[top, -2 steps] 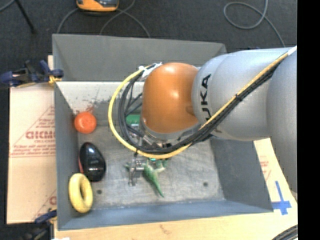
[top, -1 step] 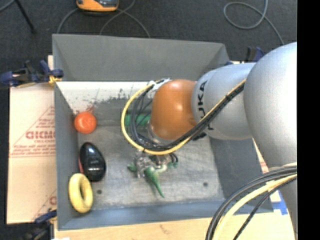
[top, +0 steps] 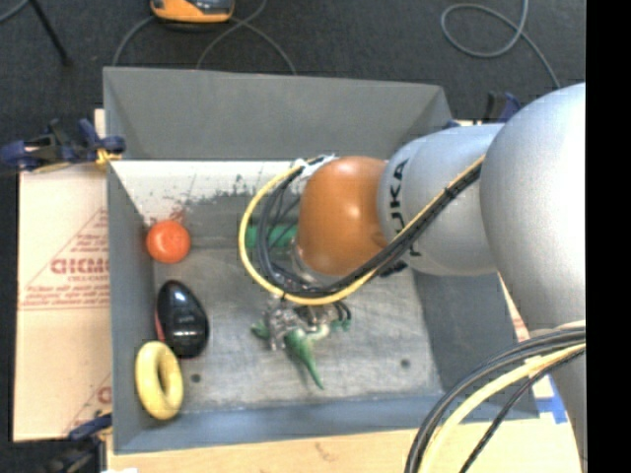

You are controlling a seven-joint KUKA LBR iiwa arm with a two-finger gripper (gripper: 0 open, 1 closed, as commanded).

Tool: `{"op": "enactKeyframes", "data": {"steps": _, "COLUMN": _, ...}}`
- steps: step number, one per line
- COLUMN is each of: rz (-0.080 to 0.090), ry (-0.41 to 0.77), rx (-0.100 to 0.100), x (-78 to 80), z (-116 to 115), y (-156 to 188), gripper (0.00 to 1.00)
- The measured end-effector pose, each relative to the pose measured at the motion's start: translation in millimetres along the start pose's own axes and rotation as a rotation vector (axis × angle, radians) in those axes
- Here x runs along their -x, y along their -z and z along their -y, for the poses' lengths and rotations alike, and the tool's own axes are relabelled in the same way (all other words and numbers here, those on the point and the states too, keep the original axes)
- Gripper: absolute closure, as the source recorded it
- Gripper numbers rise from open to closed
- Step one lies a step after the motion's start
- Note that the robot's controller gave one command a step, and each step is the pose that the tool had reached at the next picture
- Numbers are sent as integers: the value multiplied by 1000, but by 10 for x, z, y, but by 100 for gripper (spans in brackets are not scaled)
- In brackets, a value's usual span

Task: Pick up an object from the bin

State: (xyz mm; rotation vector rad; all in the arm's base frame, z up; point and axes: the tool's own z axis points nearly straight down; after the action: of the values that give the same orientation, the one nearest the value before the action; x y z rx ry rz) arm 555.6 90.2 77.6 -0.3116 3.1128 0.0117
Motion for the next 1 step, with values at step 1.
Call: {"op": "enactKeyframes", "data": {"steps": 1, "rz": -11, "ry": 40, "rx": -5, "x": -139, "z": 168, "y": 1061, "gripper": 100}}
